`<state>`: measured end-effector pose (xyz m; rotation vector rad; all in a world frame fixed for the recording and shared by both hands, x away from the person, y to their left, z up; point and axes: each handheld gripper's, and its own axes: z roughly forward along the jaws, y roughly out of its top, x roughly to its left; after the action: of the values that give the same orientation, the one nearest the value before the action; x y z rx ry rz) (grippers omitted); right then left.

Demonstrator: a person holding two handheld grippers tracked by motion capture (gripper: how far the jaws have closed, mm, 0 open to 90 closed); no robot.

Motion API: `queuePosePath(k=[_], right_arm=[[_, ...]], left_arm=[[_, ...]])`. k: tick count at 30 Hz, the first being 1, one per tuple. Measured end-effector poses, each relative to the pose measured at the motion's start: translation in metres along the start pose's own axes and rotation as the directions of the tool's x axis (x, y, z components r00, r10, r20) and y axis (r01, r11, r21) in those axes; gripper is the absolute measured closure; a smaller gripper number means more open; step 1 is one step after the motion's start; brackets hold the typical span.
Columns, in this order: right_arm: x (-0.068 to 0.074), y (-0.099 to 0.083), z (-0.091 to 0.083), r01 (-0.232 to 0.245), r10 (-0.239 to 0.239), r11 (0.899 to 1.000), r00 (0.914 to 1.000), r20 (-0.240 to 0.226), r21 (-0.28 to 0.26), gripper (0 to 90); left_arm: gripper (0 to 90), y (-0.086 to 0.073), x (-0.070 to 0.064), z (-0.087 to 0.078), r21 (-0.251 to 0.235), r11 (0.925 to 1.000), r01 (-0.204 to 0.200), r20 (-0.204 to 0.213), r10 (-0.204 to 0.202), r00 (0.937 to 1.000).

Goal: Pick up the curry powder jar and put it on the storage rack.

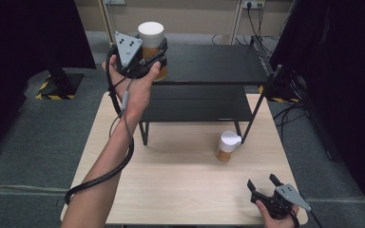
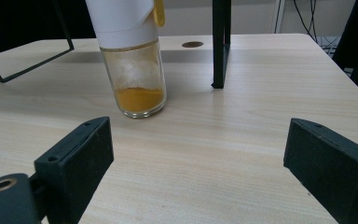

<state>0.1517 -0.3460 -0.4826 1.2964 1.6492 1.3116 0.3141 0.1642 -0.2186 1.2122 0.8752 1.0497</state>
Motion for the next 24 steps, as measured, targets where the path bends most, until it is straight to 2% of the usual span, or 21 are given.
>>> queuePosePath(k=[4,11,24], right_arm=[[-0.001,0.0,0.0,-0.002,0.002,1.0,1.0,-0.002,0.001,8.3],[-0.001,0.0,0.0,0.0,0.0,1.0,1.0,-0.003,-0.001,8.3],[-0.001,-0.001,0.0,-0.002,0.002,1.0,1.0,-0.009,-0.003,8.3]], left_arm=[[34.5,0.002,-0.001,0.005,0.003,1.0,-0.003,-0.013,0.003,0.9999],[34.5,0.004,-0.002,0.014,0.01,0.9993,-0.036,-0.036,0.037,0.9987],[34.5,-0.003,-0.001,0.027,0.04,0.9982,-0.045,-0.058,0.047,0.9972]])
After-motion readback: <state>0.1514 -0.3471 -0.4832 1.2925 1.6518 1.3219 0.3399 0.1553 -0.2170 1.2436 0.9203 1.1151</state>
